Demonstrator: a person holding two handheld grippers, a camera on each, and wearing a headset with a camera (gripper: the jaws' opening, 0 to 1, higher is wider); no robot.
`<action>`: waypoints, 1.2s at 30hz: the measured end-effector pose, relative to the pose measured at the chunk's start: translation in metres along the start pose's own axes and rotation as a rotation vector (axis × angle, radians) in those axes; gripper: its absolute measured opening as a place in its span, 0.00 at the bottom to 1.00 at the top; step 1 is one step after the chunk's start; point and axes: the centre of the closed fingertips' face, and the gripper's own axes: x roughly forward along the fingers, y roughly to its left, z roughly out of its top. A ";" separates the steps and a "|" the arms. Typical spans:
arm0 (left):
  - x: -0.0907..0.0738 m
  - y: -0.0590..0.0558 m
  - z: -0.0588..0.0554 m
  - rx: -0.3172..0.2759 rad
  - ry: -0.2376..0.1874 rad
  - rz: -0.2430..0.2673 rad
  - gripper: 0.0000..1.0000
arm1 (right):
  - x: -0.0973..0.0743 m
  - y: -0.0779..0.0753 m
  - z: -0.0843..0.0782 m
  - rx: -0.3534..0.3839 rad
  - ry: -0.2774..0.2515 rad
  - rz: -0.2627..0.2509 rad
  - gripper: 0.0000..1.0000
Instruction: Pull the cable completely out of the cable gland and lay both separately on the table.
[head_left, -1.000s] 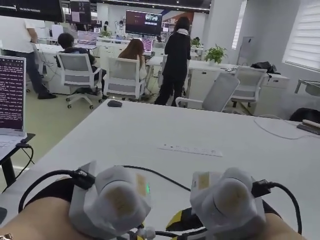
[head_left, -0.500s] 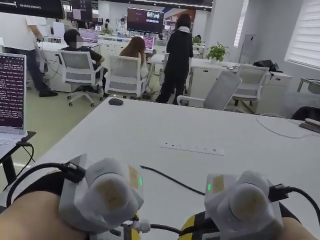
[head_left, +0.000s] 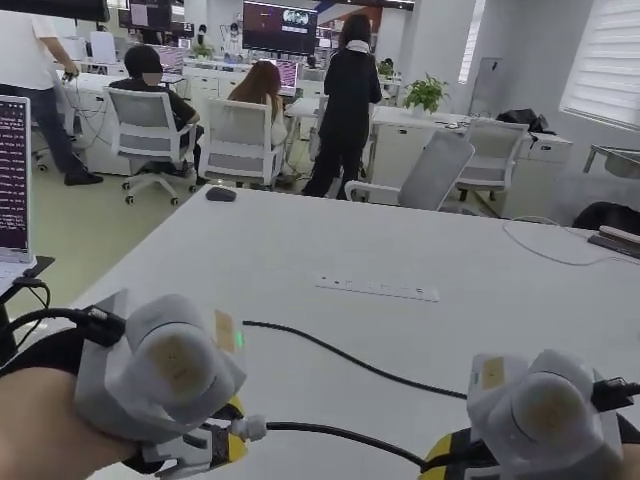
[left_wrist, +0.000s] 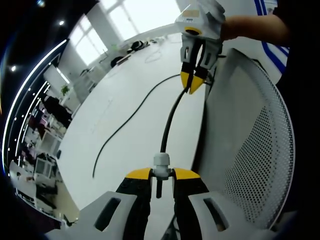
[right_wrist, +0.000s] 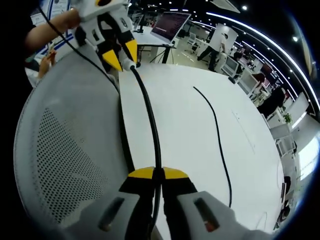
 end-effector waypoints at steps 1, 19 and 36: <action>0.000 0.001 -0.001 -0.005 0.001 0.002 0.16 | -0.001 -0.002 -0.005 0.005 0.011 -0.006 0.03; -0.004 0.035 -0.019 -0.080 0.019 0.061 0.16 | -0.021 -0.053 -0.021 0.141 -0.011 -0.082 0.03; 0.004 0.052 -0.005 -0.112 -0.043 0.080 0.17 | 0.015 -0.157 0.015 0.249 -0.075 -0.191 0.03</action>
